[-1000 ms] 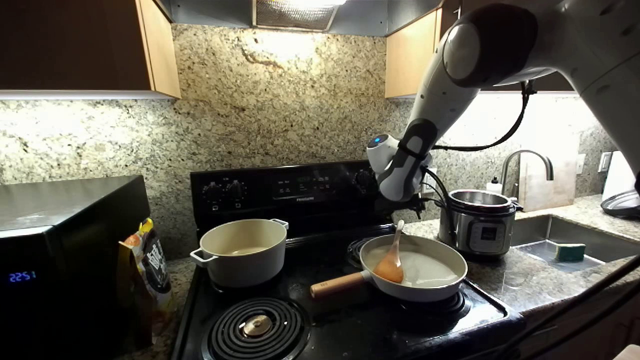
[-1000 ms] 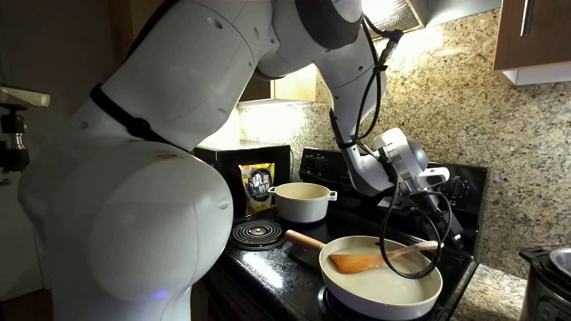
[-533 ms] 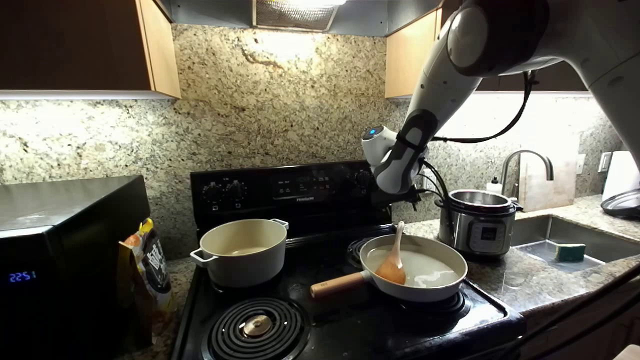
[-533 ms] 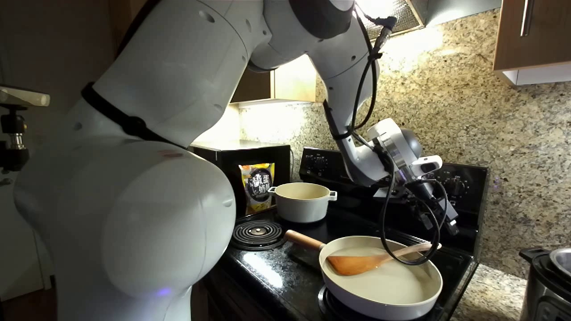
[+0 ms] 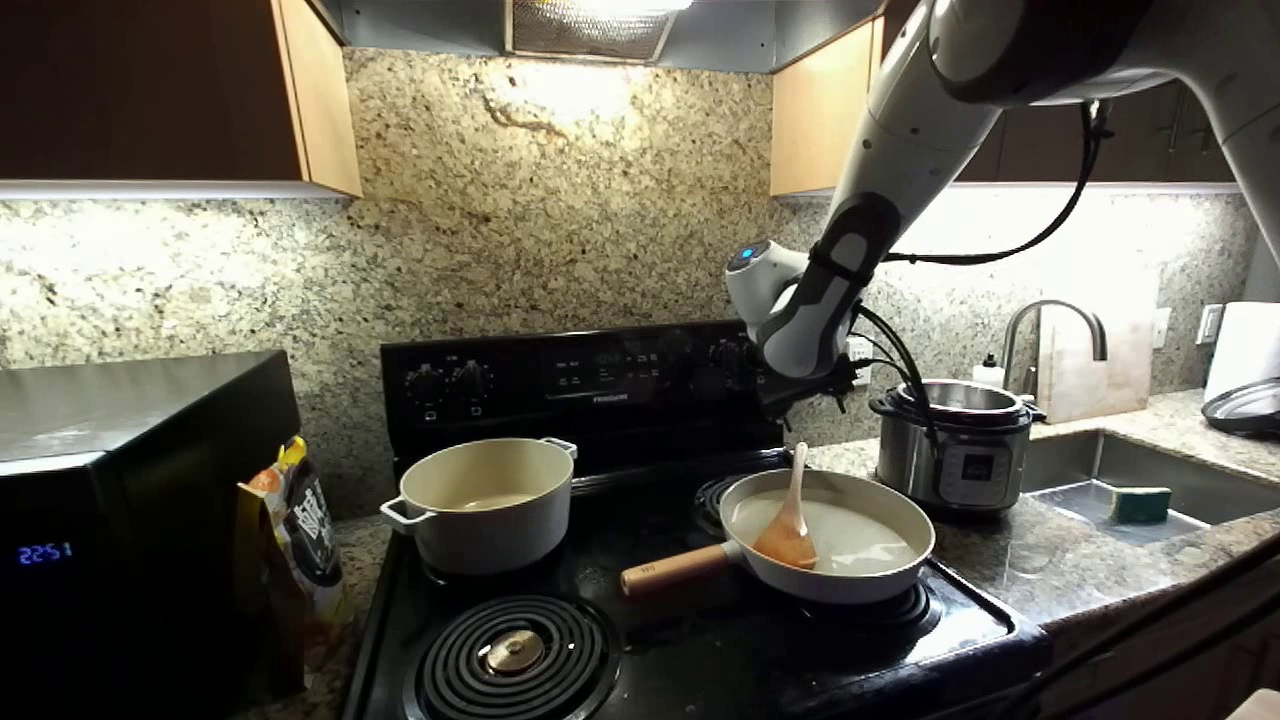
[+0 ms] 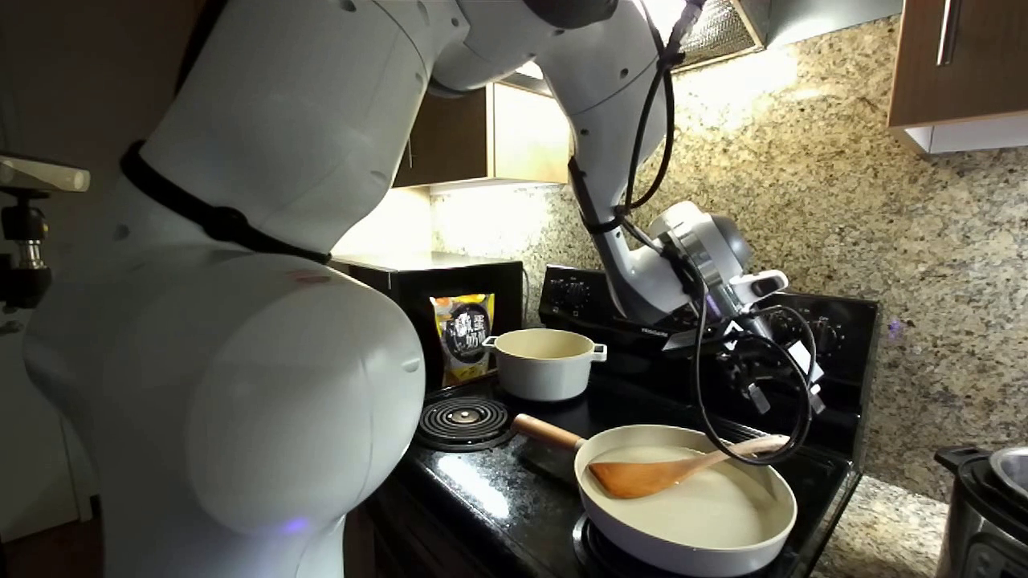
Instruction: Stir the water in the pan with the spatula
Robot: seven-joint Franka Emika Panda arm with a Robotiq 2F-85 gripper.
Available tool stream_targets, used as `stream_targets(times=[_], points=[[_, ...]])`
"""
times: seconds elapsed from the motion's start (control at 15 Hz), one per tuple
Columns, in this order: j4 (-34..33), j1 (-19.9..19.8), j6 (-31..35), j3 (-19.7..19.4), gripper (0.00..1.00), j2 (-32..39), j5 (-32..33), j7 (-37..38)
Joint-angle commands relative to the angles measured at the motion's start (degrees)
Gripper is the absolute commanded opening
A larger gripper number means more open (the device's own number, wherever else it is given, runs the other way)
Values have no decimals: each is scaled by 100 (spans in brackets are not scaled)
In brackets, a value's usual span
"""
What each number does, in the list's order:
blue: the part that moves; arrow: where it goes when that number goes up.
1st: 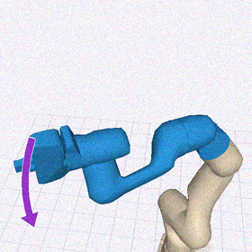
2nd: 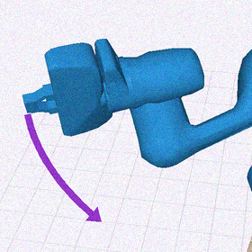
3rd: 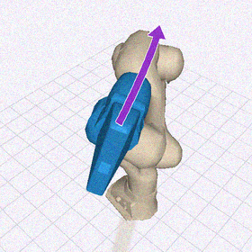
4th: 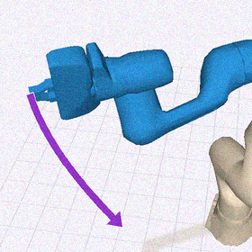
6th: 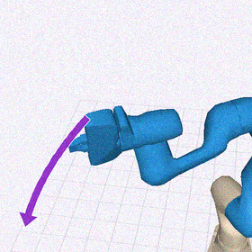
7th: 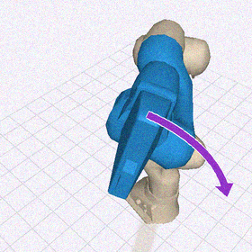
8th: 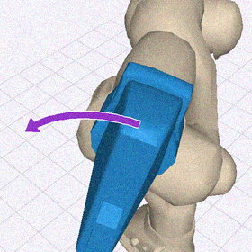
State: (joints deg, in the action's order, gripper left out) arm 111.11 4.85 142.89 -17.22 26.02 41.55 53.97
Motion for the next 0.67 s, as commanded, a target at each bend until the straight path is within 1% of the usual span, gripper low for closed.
stream_targets(times=[0.0, 0.27, 0.6], points=[[616, -44, -373, 119, 100, -622, 278, -421], [978, -138, -745, 312, 100, -1003, 303, -842], [1250, -177, -1450, 566, 100, -1301, 174, -1182]])
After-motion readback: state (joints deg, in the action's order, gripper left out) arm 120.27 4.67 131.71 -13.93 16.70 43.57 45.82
